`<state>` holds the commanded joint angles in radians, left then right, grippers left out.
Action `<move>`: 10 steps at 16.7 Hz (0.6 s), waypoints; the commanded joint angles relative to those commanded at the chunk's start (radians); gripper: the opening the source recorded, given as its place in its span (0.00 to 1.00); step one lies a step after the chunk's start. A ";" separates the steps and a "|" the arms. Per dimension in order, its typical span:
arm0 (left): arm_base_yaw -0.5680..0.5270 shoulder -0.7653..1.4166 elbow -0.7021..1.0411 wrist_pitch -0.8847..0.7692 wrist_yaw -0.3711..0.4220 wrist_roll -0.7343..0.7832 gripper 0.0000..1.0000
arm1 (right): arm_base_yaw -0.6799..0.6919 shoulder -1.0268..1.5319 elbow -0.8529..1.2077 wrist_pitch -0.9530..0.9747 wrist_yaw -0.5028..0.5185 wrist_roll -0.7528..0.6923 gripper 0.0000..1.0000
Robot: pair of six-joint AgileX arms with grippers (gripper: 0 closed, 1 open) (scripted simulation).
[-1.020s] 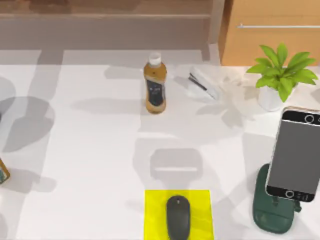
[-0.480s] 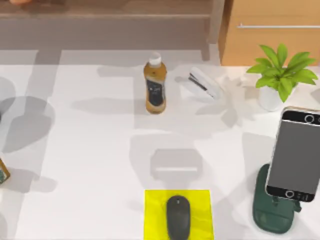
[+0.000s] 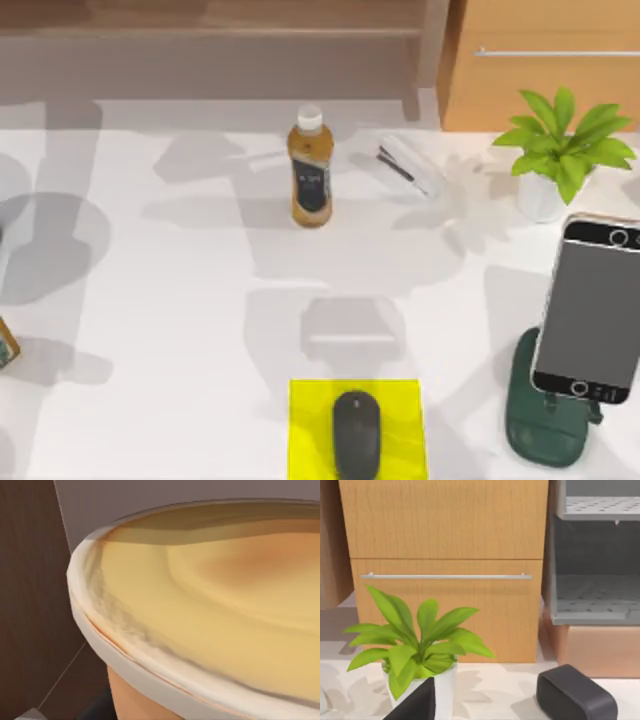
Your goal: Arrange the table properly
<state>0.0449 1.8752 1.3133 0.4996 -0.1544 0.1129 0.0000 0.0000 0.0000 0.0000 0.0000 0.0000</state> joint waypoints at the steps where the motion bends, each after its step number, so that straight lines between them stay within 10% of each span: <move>1: 0.002 -0.003 0.000 0.001 -0.013 0.005 0.00 | 0.000 0.000 0.000 0.000 0.000 0.000 1.00; 10: -0.049 0.064 0.054 -0.013 0.183 -0.097 0.00 | 0.000 0.000 0.000 0.000 0.000 0.000 1.00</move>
<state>-0.0039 1.9392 1.3676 0.4864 0.0286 0.0154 0.0000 0.0000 0.0000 0.0000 0.0000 0.0000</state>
